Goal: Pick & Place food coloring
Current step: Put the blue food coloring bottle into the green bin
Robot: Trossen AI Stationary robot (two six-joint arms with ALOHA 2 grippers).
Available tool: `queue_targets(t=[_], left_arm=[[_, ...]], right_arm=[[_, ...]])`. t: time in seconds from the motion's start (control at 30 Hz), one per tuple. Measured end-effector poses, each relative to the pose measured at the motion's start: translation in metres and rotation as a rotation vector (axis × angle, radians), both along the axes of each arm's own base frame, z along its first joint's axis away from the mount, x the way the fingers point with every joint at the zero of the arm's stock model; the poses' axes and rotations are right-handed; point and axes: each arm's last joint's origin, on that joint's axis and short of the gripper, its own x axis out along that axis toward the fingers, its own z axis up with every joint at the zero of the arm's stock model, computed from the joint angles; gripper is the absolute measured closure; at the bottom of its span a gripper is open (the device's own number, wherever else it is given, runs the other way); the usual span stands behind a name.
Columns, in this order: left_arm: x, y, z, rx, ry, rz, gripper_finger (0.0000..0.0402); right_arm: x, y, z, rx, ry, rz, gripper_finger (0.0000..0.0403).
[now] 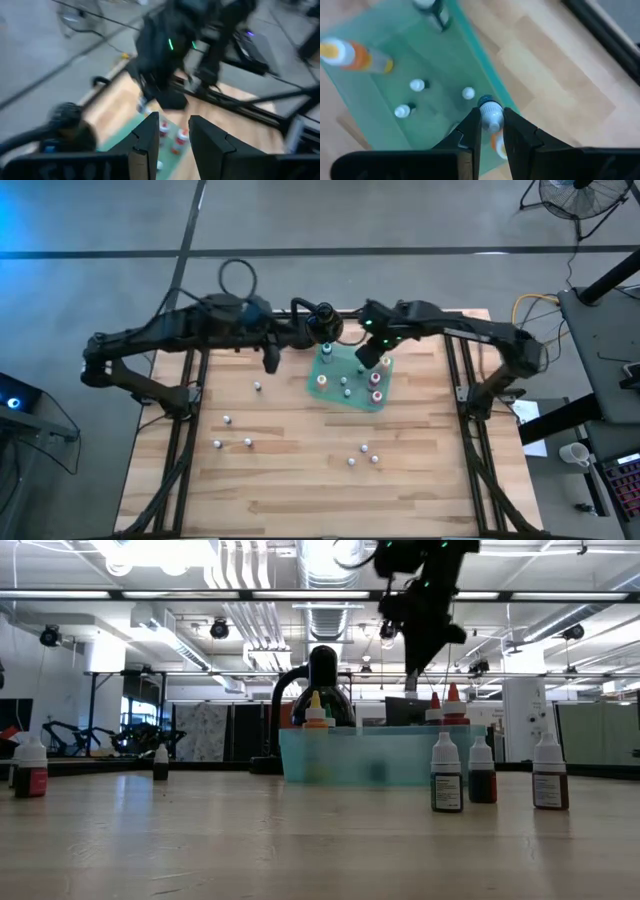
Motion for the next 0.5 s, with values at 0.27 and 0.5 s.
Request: queue_targets(t=[0.27,0.5], left_arm=[[-0.025,-0.001,0.003,-0.022,0.032,0.071,0.0321],[-0.034,-0.002,-0.003,-0.075,0.101,0.093,0.0321]], right_arm=[[0.057,-0.018,-0.049,0.097,0.129,0.162,0.0348],[0.087,-0.032,-0.064,0.086,0.139,0.224,0.0348]])
